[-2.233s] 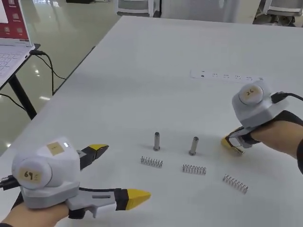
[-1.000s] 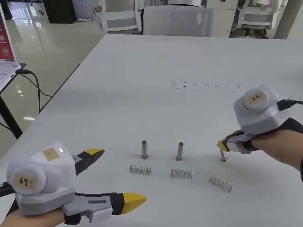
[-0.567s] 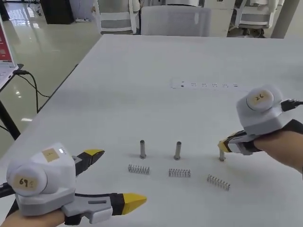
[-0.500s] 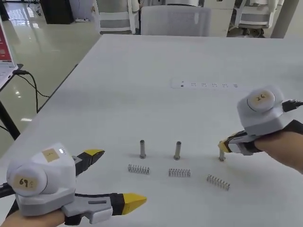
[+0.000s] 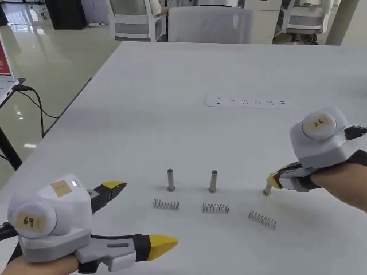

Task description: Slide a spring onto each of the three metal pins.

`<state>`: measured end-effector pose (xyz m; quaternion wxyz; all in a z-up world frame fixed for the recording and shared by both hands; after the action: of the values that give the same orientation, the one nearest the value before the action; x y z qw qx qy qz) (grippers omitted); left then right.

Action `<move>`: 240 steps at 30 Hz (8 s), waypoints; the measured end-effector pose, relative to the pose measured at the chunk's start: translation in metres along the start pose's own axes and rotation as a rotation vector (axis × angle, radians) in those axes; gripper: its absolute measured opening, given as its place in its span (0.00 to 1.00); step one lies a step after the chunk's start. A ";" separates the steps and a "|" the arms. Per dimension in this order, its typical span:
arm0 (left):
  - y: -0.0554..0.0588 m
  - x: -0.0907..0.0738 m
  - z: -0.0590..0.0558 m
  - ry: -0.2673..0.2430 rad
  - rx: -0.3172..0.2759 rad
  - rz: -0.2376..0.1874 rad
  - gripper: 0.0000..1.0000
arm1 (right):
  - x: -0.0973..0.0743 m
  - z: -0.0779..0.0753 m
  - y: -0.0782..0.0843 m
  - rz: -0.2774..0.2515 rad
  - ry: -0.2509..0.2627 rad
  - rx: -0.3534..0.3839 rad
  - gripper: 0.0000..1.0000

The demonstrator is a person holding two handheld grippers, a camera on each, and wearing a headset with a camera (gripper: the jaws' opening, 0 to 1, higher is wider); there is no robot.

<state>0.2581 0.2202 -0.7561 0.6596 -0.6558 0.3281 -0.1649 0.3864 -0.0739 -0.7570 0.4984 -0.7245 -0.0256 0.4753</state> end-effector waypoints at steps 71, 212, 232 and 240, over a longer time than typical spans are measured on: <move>0.003 0.003 -0.004 0.013 -0.008 0.006 0.90 | -0.013 0.039 0.046 0.100 -0.227 -0.206 0.20; -0.016 0.053 -0.060 0.463 0.207 0.046 0.09 | -0.035 0.131 -0.029 0.057 -0.608 -0.596 0.13; -0.016 0.053 -0.060 0.465 0.248 0.049 0.08 | -0.044 0.136 -0.045 0.013 -0.622 -0.577 0.13; -0.016 0.053 -0.060 0.462 0.251 0.049 0.08 | -0.048 0.144 -0.056 -0.039 -0.634 -0.561 0.13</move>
<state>0.2615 0.1389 -0.7478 0.6470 -0.5056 0.4629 -0.3339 0.2818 0.0298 -0.6903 0.2584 -0.6495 -0.3199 0.6396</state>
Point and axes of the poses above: the centre of the closed fingertips' face, and the gripper's own axes: x roughly forward along the fingers, z roughly to its left, y roughly out of its underside, the point moved 8 cm from there along -x, roughly backward along the fingers, and after that the axes turned 10 degrees about -z, right-handed, at the moved point
